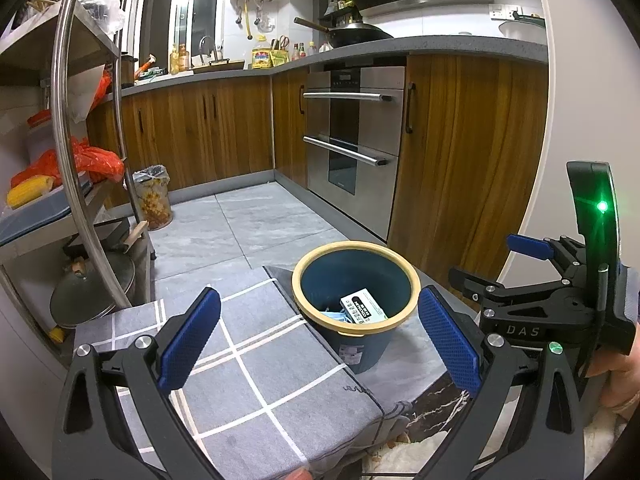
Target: Collect trash
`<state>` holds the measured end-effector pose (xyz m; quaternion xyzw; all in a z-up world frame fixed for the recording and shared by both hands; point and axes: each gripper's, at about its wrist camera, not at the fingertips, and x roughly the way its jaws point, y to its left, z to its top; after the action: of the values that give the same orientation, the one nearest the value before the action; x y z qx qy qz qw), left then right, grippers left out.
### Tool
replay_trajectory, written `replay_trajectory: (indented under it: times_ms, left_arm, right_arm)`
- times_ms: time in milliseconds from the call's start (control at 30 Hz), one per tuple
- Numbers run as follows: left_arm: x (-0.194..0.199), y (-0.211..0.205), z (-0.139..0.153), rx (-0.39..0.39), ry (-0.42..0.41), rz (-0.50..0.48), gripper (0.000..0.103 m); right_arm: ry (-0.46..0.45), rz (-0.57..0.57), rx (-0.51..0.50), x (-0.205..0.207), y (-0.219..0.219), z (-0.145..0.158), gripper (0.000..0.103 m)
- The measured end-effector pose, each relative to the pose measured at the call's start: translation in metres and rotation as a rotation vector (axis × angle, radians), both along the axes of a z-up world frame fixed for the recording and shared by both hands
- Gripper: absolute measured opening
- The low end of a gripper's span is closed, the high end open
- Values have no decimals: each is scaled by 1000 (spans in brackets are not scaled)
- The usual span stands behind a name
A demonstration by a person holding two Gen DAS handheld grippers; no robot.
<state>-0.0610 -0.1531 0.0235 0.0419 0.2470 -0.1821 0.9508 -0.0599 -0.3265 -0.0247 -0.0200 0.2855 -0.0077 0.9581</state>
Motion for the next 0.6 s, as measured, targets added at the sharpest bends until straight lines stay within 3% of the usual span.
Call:
replay_trajectory:
  times_ms: [600]
  left_arm:
    - [-2, -5, 1, 11, -9, -10, 97]
  right_arm:
    - [0, 2, 0, 0, -1, 1, 98]
